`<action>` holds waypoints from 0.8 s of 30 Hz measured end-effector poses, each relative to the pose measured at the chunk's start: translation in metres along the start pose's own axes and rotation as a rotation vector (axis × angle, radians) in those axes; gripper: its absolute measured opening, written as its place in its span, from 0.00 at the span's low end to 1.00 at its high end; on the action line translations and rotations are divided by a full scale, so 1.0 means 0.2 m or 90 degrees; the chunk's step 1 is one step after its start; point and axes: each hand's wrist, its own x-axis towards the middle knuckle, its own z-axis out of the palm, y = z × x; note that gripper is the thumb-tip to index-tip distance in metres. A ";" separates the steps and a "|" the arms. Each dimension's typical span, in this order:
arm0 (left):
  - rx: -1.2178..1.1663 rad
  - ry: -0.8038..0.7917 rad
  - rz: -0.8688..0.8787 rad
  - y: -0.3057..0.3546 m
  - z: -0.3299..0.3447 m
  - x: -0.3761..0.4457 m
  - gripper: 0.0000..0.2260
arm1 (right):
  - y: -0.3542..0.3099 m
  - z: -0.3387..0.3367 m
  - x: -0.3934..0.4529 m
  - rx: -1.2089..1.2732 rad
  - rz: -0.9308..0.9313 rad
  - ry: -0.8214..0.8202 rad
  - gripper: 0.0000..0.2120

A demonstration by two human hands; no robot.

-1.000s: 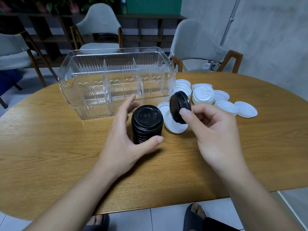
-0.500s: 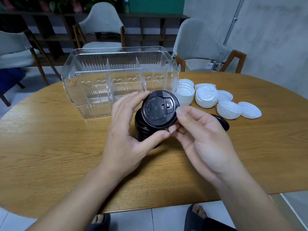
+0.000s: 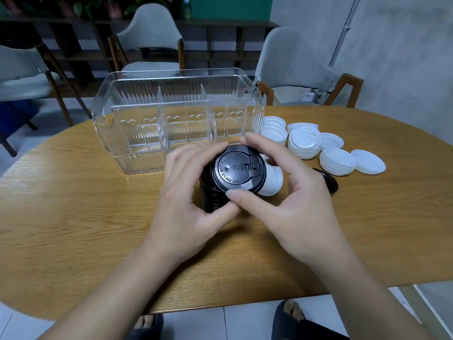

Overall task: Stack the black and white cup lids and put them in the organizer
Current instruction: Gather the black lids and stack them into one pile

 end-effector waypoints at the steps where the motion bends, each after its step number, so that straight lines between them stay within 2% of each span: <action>1: 0.002 0.001 0.000 0.00 0.00 0.00 0.33 | 0.00 0.01 0.00 -0.002 -0.005 0.004 0.33; 4: -0.036 -0.008 -0.039 0.00 -0.01 0.00 0.41 | 0.03 0.02 0.03 0.016 0.018 0.035 0.28; 7: -0.124 -0.061 -0.154 -0.04 0.01 -0.02 0.54 | 0.06 0.03 0.06 0.052 0.073 0.056 0.23; 9: -0.185 -0.099 -0.224 -0.07 0.03 -0.03 0.58 | 0.07 0.05 0.07 0.045 0.096 0.044 0.22; 12: -0.214 -0.122 -0.266 -0.08 0.04 -0.04 0.58 | 0.07 0.08 0.08 0.035 0.110 0.009 0.22; 18: -0.215 -0.092 -0.273 -0.07 0.06 -0.04 0.52 | 0.10 0.13 0.09 0.014 0.092 -0.014 0.24; 24: -0.210 -0.105 -0.284 -0.09 0.07 -0.04 0.52 | 0.13 0.13 0.08 0.007 0.086 -0.034 0.26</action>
